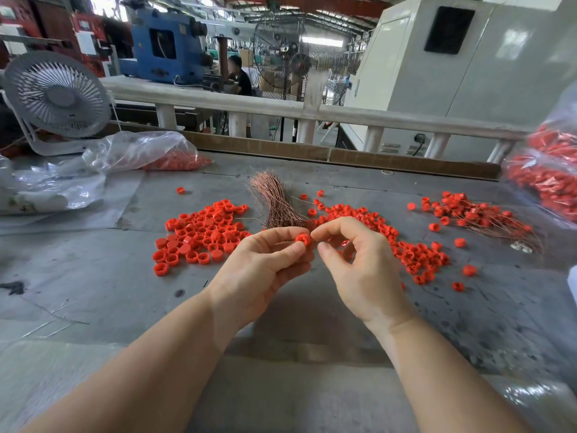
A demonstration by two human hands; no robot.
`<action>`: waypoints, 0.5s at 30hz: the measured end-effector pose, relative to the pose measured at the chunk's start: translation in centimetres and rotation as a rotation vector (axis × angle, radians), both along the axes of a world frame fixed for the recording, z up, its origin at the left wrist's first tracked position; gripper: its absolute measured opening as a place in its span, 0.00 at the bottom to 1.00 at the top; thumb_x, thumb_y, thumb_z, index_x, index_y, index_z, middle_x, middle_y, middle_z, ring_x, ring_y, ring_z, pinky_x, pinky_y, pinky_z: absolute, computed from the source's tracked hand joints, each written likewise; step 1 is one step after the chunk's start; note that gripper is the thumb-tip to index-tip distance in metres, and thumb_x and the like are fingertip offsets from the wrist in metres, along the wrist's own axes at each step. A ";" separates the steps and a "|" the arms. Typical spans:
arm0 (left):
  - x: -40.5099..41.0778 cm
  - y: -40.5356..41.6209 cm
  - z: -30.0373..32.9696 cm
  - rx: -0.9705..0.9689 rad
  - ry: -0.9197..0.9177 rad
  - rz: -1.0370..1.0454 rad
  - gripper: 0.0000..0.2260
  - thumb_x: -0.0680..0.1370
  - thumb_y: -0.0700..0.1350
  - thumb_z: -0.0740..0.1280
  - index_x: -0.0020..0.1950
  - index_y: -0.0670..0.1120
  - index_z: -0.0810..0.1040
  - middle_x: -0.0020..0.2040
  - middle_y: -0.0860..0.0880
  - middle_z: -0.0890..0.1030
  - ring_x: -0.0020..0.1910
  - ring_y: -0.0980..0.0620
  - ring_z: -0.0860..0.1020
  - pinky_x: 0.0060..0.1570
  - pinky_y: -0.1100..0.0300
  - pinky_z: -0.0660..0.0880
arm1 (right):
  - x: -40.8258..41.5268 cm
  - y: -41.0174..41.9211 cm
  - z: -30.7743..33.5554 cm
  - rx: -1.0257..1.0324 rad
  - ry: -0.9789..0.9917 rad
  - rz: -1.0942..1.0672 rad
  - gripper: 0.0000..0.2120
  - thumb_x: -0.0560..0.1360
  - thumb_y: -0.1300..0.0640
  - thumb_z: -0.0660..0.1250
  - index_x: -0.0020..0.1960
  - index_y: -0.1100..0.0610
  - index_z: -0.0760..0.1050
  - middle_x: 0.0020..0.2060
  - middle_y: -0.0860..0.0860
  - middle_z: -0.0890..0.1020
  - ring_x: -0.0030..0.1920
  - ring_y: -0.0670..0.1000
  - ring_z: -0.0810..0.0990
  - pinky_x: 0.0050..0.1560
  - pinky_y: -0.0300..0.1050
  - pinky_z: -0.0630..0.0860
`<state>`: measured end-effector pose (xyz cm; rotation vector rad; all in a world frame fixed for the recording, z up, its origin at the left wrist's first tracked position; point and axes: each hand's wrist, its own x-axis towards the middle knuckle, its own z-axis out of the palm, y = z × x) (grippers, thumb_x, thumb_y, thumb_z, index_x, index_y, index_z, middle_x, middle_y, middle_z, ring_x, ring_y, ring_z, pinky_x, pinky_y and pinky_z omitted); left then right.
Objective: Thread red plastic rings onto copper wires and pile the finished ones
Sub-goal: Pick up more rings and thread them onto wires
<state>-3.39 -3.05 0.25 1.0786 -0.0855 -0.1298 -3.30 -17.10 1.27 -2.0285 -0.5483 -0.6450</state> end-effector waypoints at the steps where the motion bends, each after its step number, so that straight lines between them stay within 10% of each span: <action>1: 0.0 0.0 0.0 0.011 -0.005 -0.006 0.07 0.71 0.35 0.65 0.46 0.41 0.80 0.36 0.47 0.83 0.35 0.56 0.80 0.40 0.64 0.80 | 0.1 0.0 -0.1 -0.005 0.003 -0.002 0.10 0.70 0.69 0.68 0.40 0.54 0.79 0.35 0.43 0.79 0.36 0.36 0.73 0.39 0.25 0.66; 15: -0.1 -0.3 -0.1 0.223 -0.193 0.117 0.09 0.73 0.30 0.65 0.46 0.43 0.80 0.34 0.49 0.83 0.33 0.57 0.80 0.40 0.65 0.79 | 0.6 0.0 -0.4 0.025 0.047 -0.002 0.05 0.71 0.64 0.71 0.39 0.55 0.79 0.33 0.42 0.79 0.35 0.36 0.73 0.39 0.26 0.66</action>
